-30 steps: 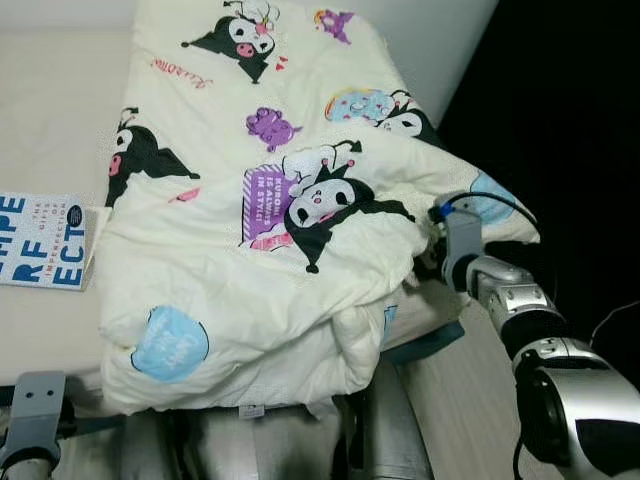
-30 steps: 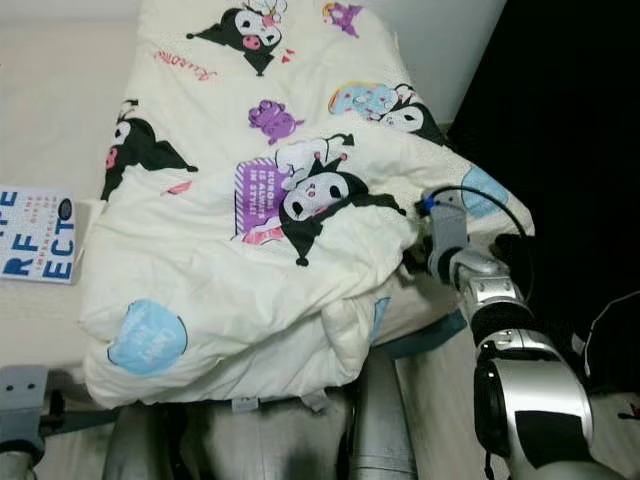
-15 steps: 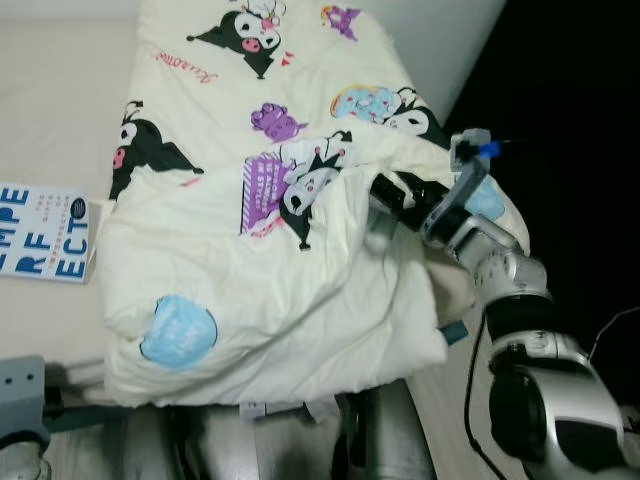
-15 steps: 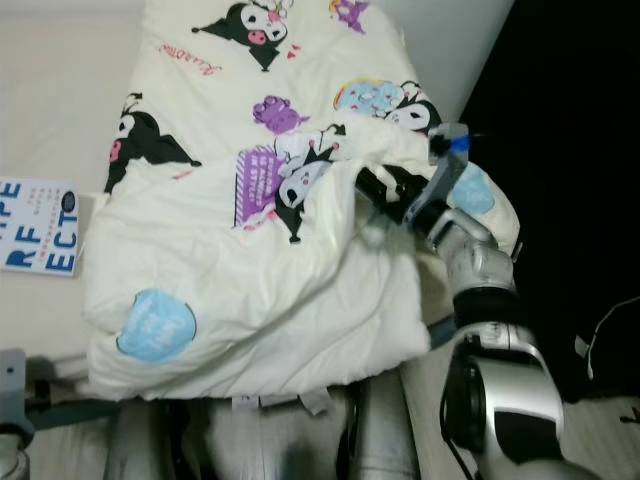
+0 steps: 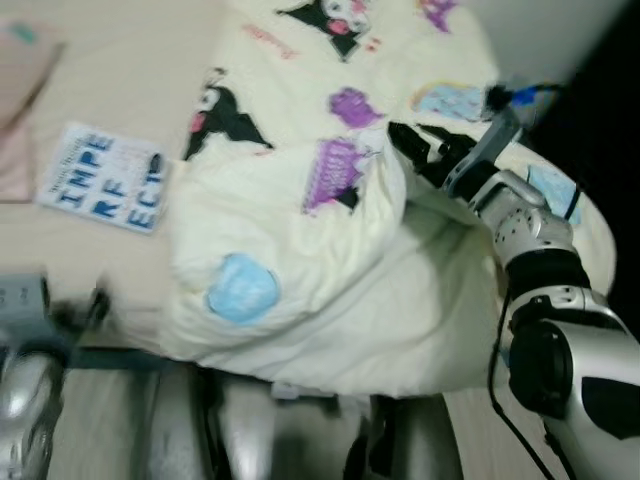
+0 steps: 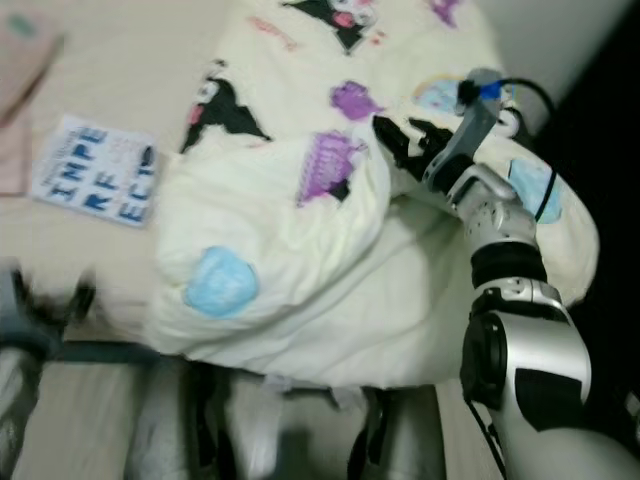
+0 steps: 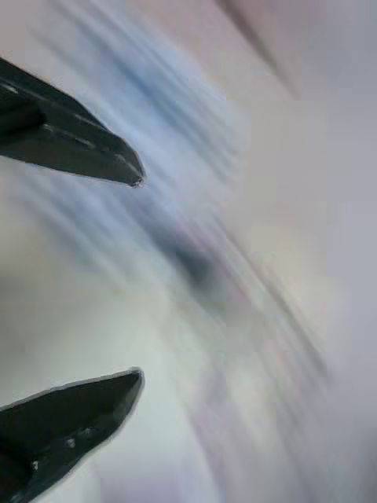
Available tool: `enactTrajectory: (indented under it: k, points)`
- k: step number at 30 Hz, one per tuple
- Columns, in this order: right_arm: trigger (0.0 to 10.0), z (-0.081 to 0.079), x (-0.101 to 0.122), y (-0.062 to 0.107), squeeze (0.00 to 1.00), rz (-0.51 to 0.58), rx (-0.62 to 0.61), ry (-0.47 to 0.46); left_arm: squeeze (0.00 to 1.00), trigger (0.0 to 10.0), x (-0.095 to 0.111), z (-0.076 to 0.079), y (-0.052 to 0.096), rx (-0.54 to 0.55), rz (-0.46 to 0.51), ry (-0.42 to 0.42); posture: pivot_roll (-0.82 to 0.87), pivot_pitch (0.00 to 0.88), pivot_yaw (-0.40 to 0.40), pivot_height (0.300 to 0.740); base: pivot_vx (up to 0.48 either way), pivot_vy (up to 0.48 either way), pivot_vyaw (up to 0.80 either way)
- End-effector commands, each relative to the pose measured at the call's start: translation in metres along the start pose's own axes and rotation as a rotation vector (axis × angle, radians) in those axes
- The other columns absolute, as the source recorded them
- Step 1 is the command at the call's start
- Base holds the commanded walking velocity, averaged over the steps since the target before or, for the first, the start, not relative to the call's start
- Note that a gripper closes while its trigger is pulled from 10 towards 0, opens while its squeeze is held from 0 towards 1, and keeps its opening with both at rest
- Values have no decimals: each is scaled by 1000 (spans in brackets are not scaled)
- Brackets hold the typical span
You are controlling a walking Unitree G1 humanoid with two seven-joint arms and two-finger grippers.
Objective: Clean up the room
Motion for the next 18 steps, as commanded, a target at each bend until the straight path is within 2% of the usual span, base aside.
enactTrajectory:
  k: [1, 2, 3, 4, 5, 6, 7, 8, 9, 10, 12, 14, 15, 18]
  points:
    - [10000, 27, 6, 18, 0, 1, -86, 32, 0, 10000, -16, 45, 18, -263, -101, 173, -34, 314, -90, 471, 0, 0, 0]
    - [10000, 27, 6, 18, 0, 1, -86, 32, 0, 10000, -16, 45, 18, -263, -101, 173, -34, 314, -90, 471, 0, 0, 0]
    - [10000, 30, 8, 20, 0, 1, -97, 36, 0, 10000, -17, 57, 23, -347, -123, 182, -37, 313, -89, 471, 0, 0, 0]
    - [10000, 30, 8, 20, 0, 1, -97, 36, 0, 10000, -17, 57, 23, -347, -123, 182, -37, 313, -89, 471, 0, 0, 0]
    - [10000, 33, 10, 22, 0, 3, -111, 41, 0, 10000, -18, 71, 27, -433, -149, 200, -39, 309, -87, 471, 0, 0, 0]
    - [10000, 33, 10, 22, 0, 3, -111, 41, 0, 10000, -18, 71, 27, -433, -149, 200, -39, 309, -87, 471, 0, 0, 0]
    - [10000, 36, 13, 24, 0, 6, -126, 49, 0, 10000, -19, 86, 31, -515, -170, 223, -43, 305, -85, 471, 0, 0, 0]
    - [10000, 36, 13, 24, 0, 6, -126, 49, 0, 10000, -19, 86, 31, -515, -170, 223, -43, 305, -85, 471, 0, 0, 0]
    - [10000, 38, 15, 25, 0, 7, -134, 54, 0, 10000, -20, 97, 33, -569, -183, 242, -44, 304, -85, 471, 0, 0, 0]
    - [10000, 38, 15, 25, 0, 7, -134, 54, 0, 10000, -20, 97, 33, -569, -183, 242, -44, 304, -85, 471, 0, 0, 0]
    - [10000, 38, 18, 24, 0, 8, -136, 62, 0, 10000, -34, 108, 29, -551, -210, 246, -47, 299, -84, 471, 0, 0, 0]
    - [10000, 38, 18, 24, 0, 8, -136, 62, 0, 10000, -34, 108, 29, -551, -210, 246, -47, 299, -84, 471, 0, 0, 0]
    - [10000, 36, 17, 23, 0, 5, -132, 67, 0, 10000, -42, 109, 24, -495, -225, 233, -50, 297, -85, 471, 0, 0, 0]
    - [10000, 36, 16, 22, 0, 2, -129, 72, 0, 10000, -49, 110, 19, -446, -232, 217, -51, 296, -86, 471, 0, 0, 0]
Point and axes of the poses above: a point about 5 cm out from each wrist's last joint towards the gripper, its own y axis pointing back from the gripper into the wrist, its own x axis along the axis of the wrist's last joint, z = x × y, the point moved 4 cm from there along -y, pointing out of the wrist towards the gripper, and after that the axes turned 4 degrees about -y, right-handed, at the moved point
